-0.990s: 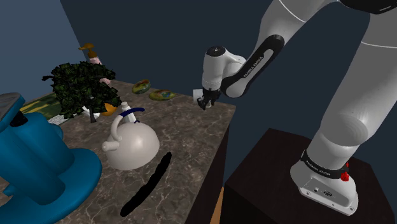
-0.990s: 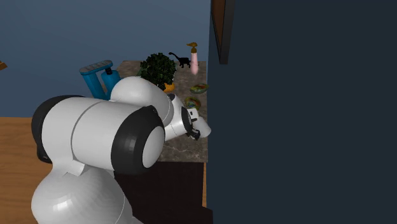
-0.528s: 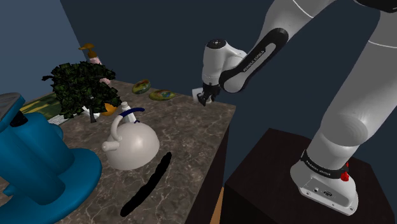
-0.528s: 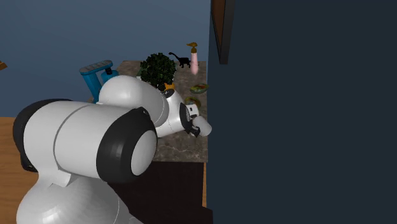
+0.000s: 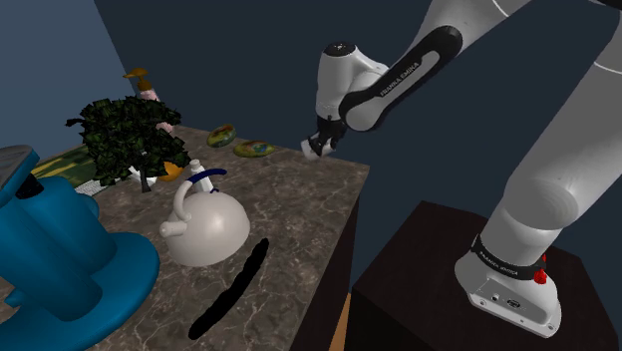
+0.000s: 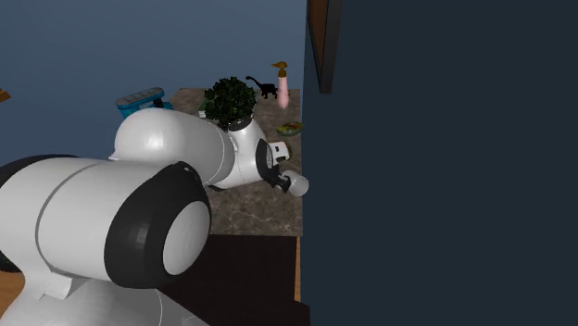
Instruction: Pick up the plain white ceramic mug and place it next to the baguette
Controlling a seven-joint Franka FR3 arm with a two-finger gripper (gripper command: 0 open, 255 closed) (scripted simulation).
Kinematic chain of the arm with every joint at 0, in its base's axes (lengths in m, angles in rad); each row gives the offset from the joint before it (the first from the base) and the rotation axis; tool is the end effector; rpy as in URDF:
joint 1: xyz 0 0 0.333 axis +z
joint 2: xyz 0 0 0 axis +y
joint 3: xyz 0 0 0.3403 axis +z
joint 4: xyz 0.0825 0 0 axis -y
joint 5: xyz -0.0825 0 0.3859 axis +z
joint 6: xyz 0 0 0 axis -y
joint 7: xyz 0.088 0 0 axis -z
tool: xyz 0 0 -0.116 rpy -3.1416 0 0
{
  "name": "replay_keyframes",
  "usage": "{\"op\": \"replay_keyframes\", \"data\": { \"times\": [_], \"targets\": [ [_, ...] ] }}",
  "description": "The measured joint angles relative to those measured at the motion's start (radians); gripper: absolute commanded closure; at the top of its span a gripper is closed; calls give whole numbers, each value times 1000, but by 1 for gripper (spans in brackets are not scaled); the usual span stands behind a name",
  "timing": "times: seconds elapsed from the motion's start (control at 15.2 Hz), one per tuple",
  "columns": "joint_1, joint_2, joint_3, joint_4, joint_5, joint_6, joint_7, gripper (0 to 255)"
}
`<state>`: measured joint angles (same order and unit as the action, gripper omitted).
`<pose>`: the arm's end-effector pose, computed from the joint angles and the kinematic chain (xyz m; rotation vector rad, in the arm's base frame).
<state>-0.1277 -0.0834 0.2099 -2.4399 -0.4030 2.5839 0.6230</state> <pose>0.4941 0.0462 0.3694 2.9166 -0.3219 0.4409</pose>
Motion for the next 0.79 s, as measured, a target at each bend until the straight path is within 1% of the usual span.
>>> {"op": "replay_keyframes", "data": {
  "times": [0.33,0.59,0.79],
  "targets": [
    [7,-44,-6,29,54,-65,-57,255],
    [19,-81,-2,48,87,-115,-84,255],
    [19,-99,-9,70,106,-154,-106,255]
  ]
}}
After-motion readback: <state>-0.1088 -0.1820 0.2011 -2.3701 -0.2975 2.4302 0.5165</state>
